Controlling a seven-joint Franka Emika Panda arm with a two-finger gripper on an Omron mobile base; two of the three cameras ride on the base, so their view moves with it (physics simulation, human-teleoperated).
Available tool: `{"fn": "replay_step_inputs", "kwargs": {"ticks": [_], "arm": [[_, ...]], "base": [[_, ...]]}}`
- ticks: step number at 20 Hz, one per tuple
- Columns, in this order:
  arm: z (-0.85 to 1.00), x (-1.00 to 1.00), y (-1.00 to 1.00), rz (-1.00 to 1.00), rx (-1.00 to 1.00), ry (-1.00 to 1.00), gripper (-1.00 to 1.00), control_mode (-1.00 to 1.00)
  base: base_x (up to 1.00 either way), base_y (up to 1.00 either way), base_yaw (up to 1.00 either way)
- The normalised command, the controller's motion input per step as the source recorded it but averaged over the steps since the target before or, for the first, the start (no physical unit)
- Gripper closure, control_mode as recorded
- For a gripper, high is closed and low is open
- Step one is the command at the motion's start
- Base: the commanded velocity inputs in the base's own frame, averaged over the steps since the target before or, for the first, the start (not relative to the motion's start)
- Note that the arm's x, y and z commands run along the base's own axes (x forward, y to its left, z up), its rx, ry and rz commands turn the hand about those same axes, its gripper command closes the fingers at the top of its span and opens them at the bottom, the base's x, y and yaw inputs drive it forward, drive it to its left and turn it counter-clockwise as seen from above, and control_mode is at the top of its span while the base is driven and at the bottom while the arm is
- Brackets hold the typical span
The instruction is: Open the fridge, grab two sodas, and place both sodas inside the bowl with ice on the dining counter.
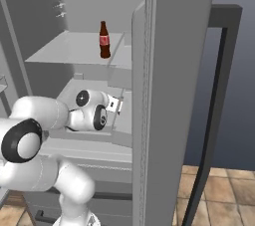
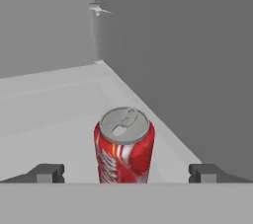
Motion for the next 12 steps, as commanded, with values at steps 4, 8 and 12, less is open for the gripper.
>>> {"fn": "replay_step_inputs", "kwargs": {"ticks": [4,8,12], "arm": [[-0.12,0.21,0.0,-0.04,-0.03,0.0,-1.0,-1.0],[-0.13,0.18,0.0,-0.04,-0.03,0.0,-1.0,-1.0],[-0.13,0.18,0.0,-0.03,-0.01,0.0,-1.0,-1.0]], "base": [[0.0,0.0,0.0],[0.0,0.0,0.0],[0.0,0.0,0.0]]}}
